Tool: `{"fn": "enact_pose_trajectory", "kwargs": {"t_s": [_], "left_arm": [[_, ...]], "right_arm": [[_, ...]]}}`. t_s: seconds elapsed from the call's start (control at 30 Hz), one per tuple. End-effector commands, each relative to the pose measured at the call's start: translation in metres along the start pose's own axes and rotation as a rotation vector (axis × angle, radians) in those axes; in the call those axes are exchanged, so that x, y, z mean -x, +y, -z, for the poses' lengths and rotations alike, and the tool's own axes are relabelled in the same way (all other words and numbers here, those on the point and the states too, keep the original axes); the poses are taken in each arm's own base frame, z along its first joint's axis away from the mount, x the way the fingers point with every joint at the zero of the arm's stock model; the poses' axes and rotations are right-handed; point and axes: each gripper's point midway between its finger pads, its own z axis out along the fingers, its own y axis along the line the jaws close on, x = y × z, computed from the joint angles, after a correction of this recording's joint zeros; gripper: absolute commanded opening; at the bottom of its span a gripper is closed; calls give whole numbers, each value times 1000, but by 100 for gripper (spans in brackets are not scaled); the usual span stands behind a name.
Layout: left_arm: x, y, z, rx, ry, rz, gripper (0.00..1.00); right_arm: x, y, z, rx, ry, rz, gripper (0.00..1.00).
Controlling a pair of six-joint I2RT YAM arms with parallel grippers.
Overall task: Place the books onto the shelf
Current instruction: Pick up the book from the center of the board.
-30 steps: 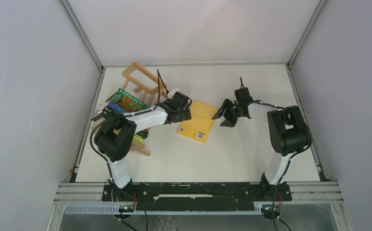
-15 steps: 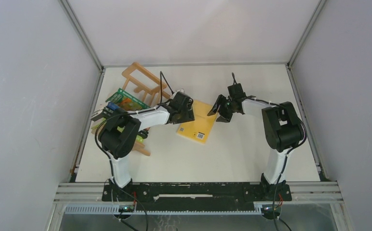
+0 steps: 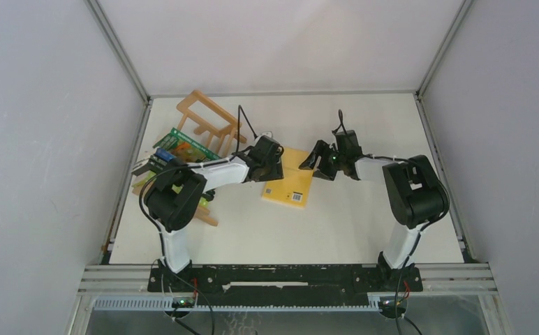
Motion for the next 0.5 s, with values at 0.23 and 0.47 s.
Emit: {"fn": "enact_pose_trajectory", "kwargs": {"t_s": [0.23,0.47], "left_arm": [[-119,-85,14,-373,406,22,55],[-126,-103,31,-512,466,4,55]], "right_arm": [[-128,7,-8,193,325,58,77],[-155,15,-2,299,405,83,75]]}}
